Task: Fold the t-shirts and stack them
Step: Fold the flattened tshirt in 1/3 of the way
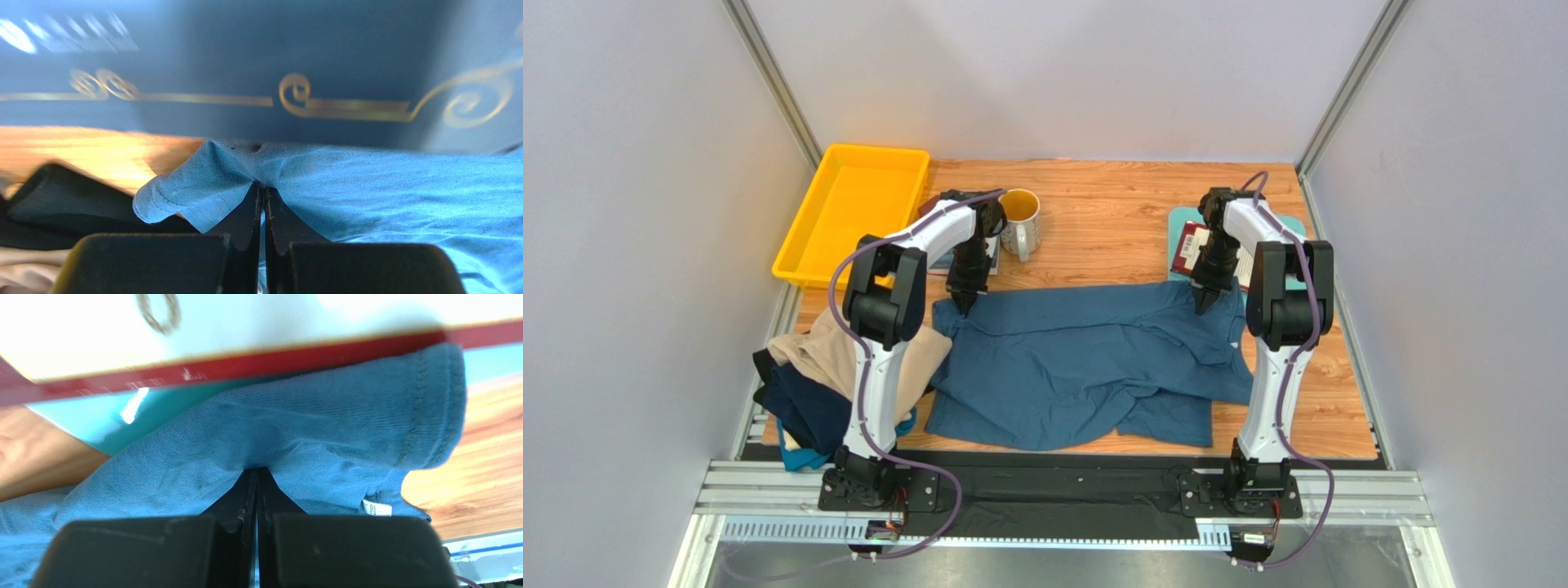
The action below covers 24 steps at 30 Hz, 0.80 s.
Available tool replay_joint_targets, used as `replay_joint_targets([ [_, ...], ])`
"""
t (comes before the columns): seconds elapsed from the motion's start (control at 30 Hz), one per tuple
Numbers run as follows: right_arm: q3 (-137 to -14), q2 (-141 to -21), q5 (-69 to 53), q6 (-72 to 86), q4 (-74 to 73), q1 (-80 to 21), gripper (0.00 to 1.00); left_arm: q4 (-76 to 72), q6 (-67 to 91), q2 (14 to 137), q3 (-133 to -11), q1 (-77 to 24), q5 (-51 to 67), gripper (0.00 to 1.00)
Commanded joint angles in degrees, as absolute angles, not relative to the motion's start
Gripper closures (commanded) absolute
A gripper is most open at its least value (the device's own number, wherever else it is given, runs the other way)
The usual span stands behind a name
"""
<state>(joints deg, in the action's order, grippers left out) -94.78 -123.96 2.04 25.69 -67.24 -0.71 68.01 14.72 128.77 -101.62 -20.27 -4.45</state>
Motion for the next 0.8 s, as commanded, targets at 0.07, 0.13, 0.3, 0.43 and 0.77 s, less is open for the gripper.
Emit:
replay_joint_targets([
  [0.07,-100.89,-128.4,5.1,26.81,-65.92,1.67,0.99,65.92,14.41,132.53,-106.26,-20.21,-8.26,0.95],
  [0.13,-102.12,-129.19,5.53,27.07,-66.27,1.93,0.99,66.01,14.41,132.8,-107.31,-20.21,-8.79,0.88],
  [0.3,-103.88,-130.08,5.8,27.51,-66.27,2.99,0.98,65.83,14.33,133.68,-109.16,-20.13,-9.05,0.76],
  [0.43,-106.34,-131.92,5.54,27.6,-66.44,3.78,0.97,64.95,13.71,133.86,-110.56,-20.13,-8.53,0.67],
  [0.77,-113.02,-134.03,4.4,26.72,-67.15,5.62,0.96,63.11,12.92,131.49,-112.33,-20.13,-7.38,0.59],
])
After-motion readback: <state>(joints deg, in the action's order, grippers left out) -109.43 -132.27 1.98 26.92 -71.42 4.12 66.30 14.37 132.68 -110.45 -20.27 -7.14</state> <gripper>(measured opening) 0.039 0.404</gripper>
